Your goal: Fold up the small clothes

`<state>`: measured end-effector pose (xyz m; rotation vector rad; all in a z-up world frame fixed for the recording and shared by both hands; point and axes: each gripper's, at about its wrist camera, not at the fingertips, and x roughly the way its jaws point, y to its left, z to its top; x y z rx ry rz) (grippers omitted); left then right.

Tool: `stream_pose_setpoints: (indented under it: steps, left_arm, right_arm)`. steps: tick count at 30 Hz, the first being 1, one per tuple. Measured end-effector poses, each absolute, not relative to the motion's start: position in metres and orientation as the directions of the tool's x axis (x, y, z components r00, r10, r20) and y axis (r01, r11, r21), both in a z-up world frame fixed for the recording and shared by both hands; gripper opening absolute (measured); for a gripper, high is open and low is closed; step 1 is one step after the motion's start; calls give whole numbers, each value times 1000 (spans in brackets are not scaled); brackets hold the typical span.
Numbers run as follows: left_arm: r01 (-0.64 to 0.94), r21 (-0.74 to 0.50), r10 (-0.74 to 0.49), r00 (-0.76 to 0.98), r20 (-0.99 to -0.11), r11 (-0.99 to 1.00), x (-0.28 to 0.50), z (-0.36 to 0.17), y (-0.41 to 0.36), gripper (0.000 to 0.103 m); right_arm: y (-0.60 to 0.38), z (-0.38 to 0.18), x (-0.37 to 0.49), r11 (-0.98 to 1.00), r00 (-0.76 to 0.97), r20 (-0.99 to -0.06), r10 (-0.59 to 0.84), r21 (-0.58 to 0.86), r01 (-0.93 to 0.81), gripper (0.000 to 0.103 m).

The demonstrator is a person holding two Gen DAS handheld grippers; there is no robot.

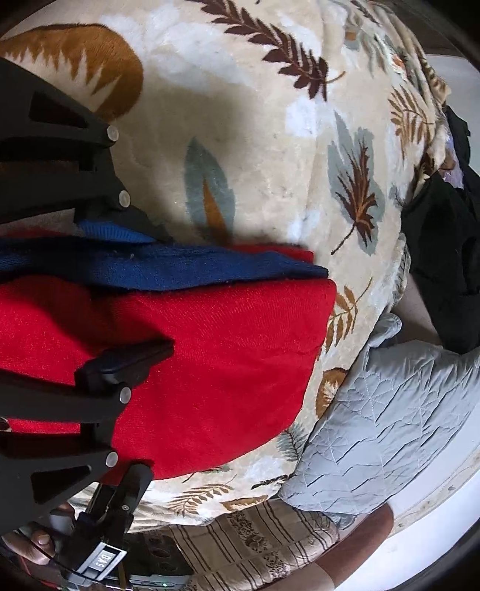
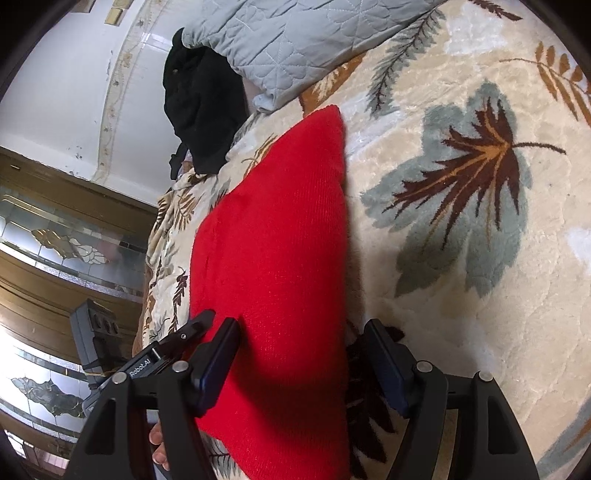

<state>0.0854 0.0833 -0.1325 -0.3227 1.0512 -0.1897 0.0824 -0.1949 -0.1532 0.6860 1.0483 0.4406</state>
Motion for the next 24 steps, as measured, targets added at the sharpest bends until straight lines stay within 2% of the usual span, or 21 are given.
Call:
stream_pose_setpoints:
  steps: [5,8,15,18,19,20,21,24]
  left_arm:
    - [10,-363,-320,496,-807,932,86,-123,83,56]
    - [11,-431,-371,529,-764,902,87,-112,92,63]
    - [-53,-541,-439,522,-731,839,137,-104,118,63]
    - [-49,-529,-451,459,-765,847,166,-108,110,61]
    - [-25,-513,-450,445,-774,858,171,-110,104,58]
    - [-8,-500,-448,432,-783,866,174,-112,101,49]
    - [-16,-469,-423,408,-809,883,178,-118,97,15]
    - [-53,-503,-432,440,-787,863,173,-115,109,12]
  right_arm:
    - [-195,-151,85,704,452,-622,639,710,-20,75]
    - [-194,-149,87,705,454,-618,642,709,-30,76]
    - [-194,-148,91,702,458,-614,642,711,-31,76]
    - [-193,-148,87,696,456,-607,651,717,-39,76]
    - [-193,-148,86,696,457,-606,651,717,-40,76]
    - [-194,-148,86,694,459,-603,652,719,-41,76]
    - [-195,-148,86,692,462,-601,652,721,-38,76]
    - [-198,-149,86,688,464,-599,653,725,-31,76]
